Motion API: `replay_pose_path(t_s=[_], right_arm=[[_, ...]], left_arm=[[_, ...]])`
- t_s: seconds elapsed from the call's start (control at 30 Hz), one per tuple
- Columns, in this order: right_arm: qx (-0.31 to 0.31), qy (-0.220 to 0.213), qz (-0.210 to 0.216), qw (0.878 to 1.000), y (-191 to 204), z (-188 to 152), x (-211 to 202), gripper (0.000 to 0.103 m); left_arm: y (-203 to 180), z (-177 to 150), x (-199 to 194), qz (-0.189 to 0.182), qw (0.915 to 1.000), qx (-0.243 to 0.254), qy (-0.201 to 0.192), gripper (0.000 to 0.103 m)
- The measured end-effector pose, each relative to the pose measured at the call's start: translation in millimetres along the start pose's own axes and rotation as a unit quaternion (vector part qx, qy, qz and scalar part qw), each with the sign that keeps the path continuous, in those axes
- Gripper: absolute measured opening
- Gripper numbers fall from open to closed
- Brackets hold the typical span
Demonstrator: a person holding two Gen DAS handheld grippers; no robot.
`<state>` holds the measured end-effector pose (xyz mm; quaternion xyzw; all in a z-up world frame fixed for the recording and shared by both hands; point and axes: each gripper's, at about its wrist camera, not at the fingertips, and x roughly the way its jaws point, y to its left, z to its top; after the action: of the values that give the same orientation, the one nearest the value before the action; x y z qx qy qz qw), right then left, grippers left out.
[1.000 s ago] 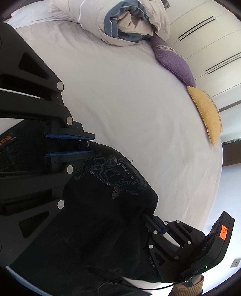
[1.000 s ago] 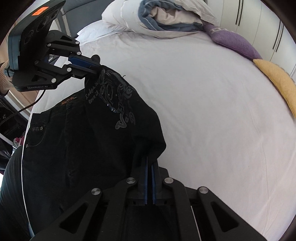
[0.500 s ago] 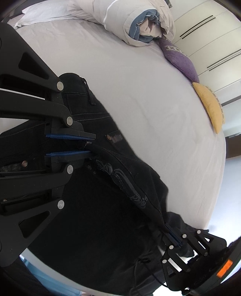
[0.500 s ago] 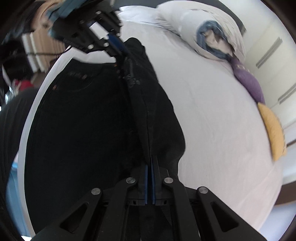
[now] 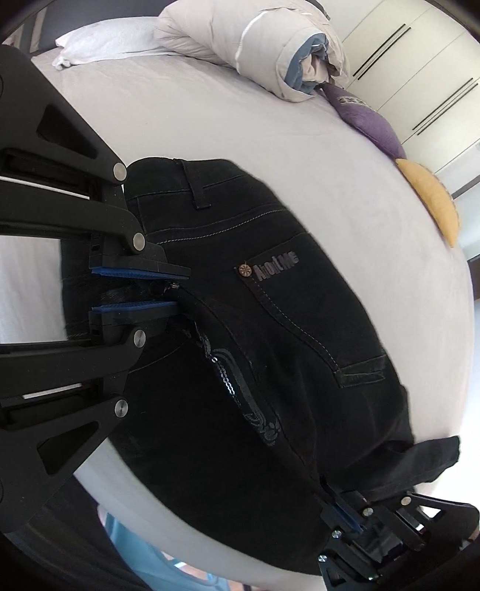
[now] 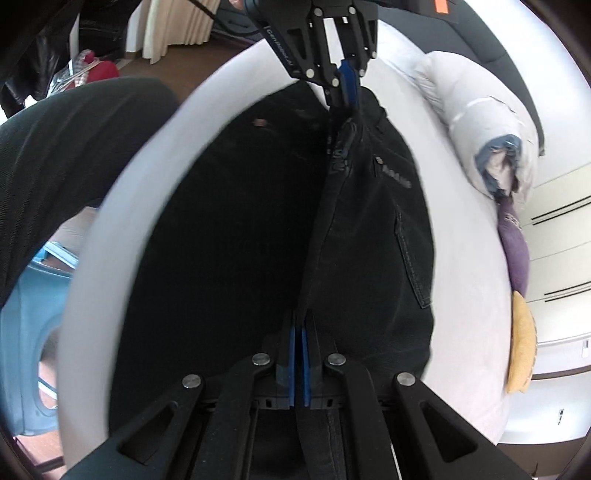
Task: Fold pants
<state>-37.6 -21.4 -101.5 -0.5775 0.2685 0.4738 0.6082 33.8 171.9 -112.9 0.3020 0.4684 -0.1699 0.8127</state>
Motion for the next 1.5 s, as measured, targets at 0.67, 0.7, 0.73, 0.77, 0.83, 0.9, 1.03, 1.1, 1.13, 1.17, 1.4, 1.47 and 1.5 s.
replay_pose_path(t_s=[0.67, 0.7, 0.73, 0.77, 0.83, 0.9, 1.03, 1.1, 1.13, 1.17, 1.4, 1.47, 1.5], right_arm=[[-0.025, 0.014, 0.002, 1.0, 53.5, 20.2, -1.7, 0.003], [-0.027, 0.015, 0.0, 1.0, 55.7, 20.1, -2.4, 0.003], [-0.027, 0.014, -0.001, 1.0, 55.8, 19.5, -2.8, 0.004], [-0.026, 0.015, -0.001, 1.0, 58.1, 20.3, -3.2, 0.004], [-0.025, 0.016, -0.003, 1.0, 63.6, 18.0, -4.6, 0.004], [-0.026, 0.019, -0.003, 0.999, 64.6, 15.9, -3.5, 0.004], [-0.034, 0.023, -0.009, 0.999, 66.9, 15.4, -5.8, 0.004], [-0.034, 0.023, -0.01, 0.999, 66.0, 15.6, -6.3, 0.004], [-0.032, 0.025, -0.01, 0.999, 65.6, 15.3, -5.4, 0.004], [-0.03, 0.027, -0.009, 0.999, 65.2, 15.2, -3.8, 0.004], [-0.026, 0.037, -0.009, 0.999, 70.1, 18.3, 11.9, 0.004], [-0.021, 0.036, -0.008, 0.999, 68.6, 17.6, 11.9, 0.004], [-0.022, 0.036, -0.01, 0.999, 69.4, 17.5, 12.2, 0.004]], left_arm=[[-63.2, -80.3, 1.8, -0.001, 0.9998, 0.015, 0.014, 0.009], [-66.6, -82.1, -0.4, -0.001, 0.9997, 0.019, 0.013, 0.009], [-70.9, -84.0, -1.8, 0.001, 0.9996, 0.026, 0.013, 0.009], [-67.0, -77.7, 3.2, 0.002, 0.9994, 0.031, 0.014, 0.009], [-73.7, -81.6, 2.9, 0.005, 0.9992, 0.036, 0.015, 0.009], [-77.6, -85.4, 2.1, 0.007, 0.9993, 0.035, 0.013, 0.009], [-88.7, -88.4, 0.1, 0.005, 0.9991, 0.041, 0.013, 0.009], [-92.9, -91.0, 1.7, 0.008, 0.9986, 0.051, 0.014, 0.009], [-89.4, -90.3, 4.4, 0.009, 0.9985, 0.053, 0.015, 0.009], [-89.3, -90.4, 6.8, 0.01, 0.9988, 0.046, 0.017, 0.01], [-69.0, -87.6, 9.7, -0.006, 0.9995, 0.021, 0.024, 0.014], [-69.1, -88.6, 9.4, -0.001, 0.9993, 0.022, 0.029, 0.015], [-68.0, -89.8, 7.9, -0.002, 0.9994, 0.017, 0.031, 0.015]])
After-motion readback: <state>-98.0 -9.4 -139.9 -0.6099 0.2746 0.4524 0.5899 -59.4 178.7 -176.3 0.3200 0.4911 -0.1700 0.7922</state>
